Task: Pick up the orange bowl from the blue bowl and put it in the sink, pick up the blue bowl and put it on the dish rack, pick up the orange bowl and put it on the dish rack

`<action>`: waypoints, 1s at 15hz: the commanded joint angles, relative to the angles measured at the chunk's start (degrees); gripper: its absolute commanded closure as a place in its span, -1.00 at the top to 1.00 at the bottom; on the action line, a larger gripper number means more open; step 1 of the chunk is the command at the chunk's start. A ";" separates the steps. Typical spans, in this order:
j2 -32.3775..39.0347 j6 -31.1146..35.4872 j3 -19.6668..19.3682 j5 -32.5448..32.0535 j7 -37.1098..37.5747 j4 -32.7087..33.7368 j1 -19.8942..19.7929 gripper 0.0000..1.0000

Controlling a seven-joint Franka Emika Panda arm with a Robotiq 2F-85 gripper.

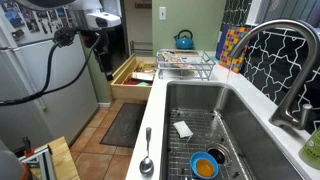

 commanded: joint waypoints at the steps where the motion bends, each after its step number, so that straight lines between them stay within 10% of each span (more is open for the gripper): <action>1: 0.04 -0.16 -0.05 -0.05 0.01 0.14 0.03 1.00; 5: 1.61 0.94 0.28 -1.12 0.99 0.84 -1.15 1.00; 15: 30.90 26.33 -3.57 -13.85 18.09 7.43 -18.82 1.00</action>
